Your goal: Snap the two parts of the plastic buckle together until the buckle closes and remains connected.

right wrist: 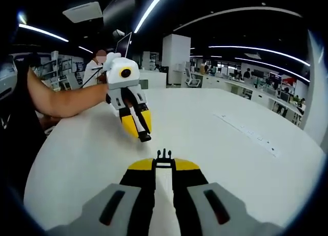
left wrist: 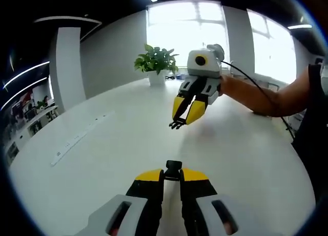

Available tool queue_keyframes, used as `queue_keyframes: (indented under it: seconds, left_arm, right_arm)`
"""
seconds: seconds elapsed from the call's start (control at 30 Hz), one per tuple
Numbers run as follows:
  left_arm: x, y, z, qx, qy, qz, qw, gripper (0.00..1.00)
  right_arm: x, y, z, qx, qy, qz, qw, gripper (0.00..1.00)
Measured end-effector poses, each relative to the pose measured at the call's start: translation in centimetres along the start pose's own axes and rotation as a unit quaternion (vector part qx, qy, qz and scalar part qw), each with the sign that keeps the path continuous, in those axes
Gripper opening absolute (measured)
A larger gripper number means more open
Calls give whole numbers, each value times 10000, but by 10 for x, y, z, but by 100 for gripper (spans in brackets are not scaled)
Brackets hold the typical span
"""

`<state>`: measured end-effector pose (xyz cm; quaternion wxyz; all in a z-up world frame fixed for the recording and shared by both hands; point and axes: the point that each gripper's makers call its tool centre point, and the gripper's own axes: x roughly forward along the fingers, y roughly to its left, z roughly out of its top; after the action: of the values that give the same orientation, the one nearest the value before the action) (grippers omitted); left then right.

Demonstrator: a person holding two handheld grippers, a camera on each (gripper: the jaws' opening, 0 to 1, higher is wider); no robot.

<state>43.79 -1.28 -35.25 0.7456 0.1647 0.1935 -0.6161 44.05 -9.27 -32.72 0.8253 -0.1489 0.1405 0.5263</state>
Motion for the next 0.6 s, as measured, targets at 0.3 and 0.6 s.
queue_keyframes:
  seconds: [0.3,0.6]
  left_arm:
    - [-4,-14,-4,8,26,-10,10000,10]
    - [-7,-26,-3,33,22,-81,10000,10]
  right_arm:
    - [-6,12,2,-33,-24,22,10000,10]
    - [-11,26,3,-62,-43,27,10000,10]
